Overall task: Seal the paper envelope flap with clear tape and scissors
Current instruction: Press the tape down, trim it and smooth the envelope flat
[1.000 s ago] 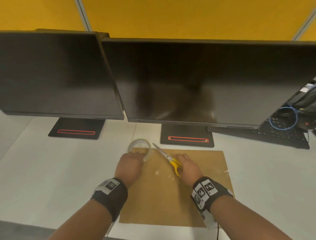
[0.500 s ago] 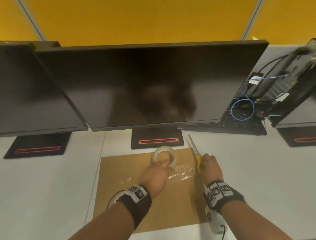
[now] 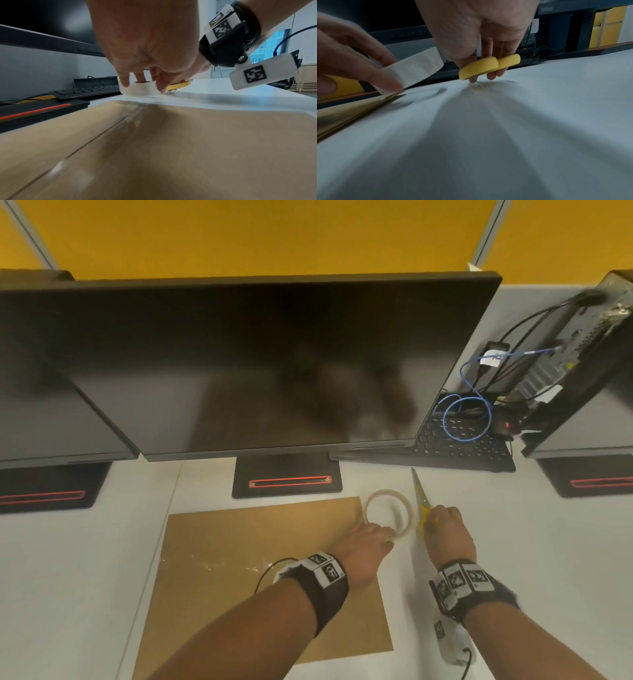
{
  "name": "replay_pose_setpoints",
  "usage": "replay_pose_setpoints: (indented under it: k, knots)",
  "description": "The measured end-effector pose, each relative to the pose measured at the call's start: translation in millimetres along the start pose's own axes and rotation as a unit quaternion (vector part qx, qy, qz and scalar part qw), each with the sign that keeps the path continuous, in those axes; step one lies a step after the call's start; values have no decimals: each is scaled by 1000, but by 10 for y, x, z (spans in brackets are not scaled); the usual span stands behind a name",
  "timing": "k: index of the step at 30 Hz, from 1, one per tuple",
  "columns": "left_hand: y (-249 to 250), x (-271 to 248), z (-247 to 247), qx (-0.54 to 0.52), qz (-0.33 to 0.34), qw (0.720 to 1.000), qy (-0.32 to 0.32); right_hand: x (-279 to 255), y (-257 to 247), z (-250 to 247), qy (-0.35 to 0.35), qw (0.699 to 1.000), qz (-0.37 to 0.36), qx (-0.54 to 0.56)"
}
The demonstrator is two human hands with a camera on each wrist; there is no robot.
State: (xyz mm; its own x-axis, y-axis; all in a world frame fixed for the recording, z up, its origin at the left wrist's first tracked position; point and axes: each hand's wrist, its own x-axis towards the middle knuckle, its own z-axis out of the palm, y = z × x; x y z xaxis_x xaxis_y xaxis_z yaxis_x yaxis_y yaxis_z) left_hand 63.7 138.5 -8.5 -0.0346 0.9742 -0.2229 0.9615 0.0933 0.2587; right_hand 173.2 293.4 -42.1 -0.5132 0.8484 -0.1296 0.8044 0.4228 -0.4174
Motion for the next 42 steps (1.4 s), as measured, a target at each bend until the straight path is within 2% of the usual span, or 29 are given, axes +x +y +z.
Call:
replay_pose_setpoints:
  k: [10,14,24,27,30,32,34,36,39,42]
  knots:
    - [-32,286,132,-7,-14,1000,-11,-3,193,24,19,1000,-17,12]
    - [-51,342,133,-23,-10,1000,-7,8,196,38,9,999,-18,-26]
    - [-6,337,166,7,-22,998,-56,-23,192,39,5,1000,-8,-17]
    - [-5,255,204,8,-31,999,-29,-50,155,16,28,999,-16,-20]
    - [-42,71,241,-40,-70,997,20,-107,26,-23,47,994,-89,-47]
    - [-107,-120,283,-61,-98,992,47,-195,-159,-11,33,982,-184,-36]
    - [-200,-340,334,-59,-119,990,47,-340,-408,72,-23,955,-296,-27]
    - [-285,-570,359,-53,-147,987,29,-499,-665,227,-117,924,-363,-17]
    - [-391,-882,401,-43,-197,979,-1,-711,-938,444,-195,912,-362,-1]
    - [-474,-1141,464,-30,-223,974,-13,-845,-1050,688,-222,895,-387,-23]
